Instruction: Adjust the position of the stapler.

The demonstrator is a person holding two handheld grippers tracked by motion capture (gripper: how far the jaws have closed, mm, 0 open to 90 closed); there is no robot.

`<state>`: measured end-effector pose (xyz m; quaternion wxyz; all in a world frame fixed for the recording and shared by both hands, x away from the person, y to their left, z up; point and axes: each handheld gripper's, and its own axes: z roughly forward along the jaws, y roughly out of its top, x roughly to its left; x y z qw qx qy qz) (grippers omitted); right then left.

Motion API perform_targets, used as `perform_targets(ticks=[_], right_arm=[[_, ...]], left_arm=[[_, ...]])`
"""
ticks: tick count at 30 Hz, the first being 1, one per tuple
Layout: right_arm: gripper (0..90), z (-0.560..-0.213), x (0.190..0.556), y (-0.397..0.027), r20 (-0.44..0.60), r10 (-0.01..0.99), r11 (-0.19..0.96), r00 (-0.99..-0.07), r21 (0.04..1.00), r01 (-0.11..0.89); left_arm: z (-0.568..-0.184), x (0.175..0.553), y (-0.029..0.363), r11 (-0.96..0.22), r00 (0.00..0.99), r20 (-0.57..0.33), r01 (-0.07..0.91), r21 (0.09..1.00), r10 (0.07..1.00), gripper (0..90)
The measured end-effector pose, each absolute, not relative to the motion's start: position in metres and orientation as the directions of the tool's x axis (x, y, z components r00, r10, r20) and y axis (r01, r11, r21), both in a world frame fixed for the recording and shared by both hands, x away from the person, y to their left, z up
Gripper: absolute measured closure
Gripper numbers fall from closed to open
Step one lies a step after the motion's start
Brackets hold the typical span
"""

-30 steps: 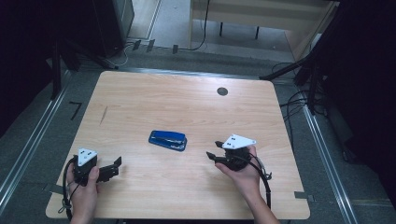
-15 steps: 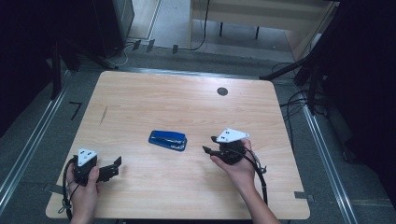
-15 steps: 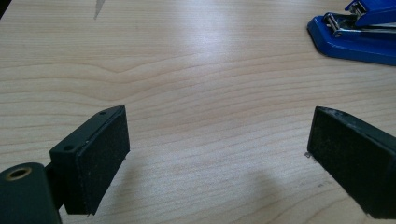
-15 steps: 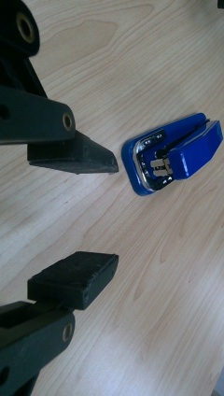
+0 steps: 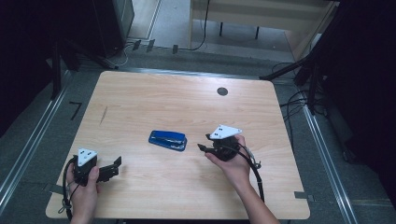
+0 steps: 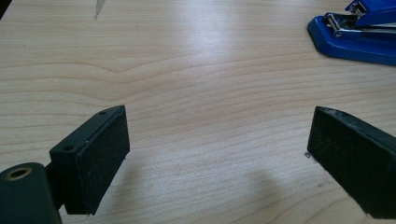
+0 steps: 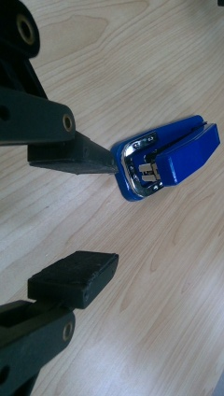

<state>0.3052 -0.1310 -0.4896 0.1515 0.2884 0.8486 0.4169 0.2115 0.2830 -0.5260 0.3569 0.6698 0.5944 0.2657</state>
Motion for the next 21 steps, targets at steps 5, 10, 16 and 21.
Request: perform_targets(ticks=[5,10,16,21], right_arm=[[51.2,-0.489,0.308,-0.126,-0.02,0.606,0.493,-0.795,0.794,0.356],[51.3,-0.489,0.309,-0.119,-0.018,0.586,0.505,-0.81,0.79,0.348],[51.4,-0.489,0.313,-0.105,-0.025,0.557,0.524,-0.83,0.786,0.328],[51.7,-0.489,0.315,-0.097,-0.027,0.544,0.535,-0.838,0.781,0.322]], left_arm=[[-0.526,0.212,0.283,-0.041,0.155,-0.068,0.606,0.794,0.986,6.1],[-0.526,0.212,0.283,-0.041,0.155,-0.068,0.606,0.794,0.986,6.1],[-0.526,0.212,0.283,-0.041,0.156,-0.068,0.606,0.794,0.985,6.1],[-0.526,0.212,0.283,-0.041,0.157,-0.068,0.606,0.794,0.985,6.1]])
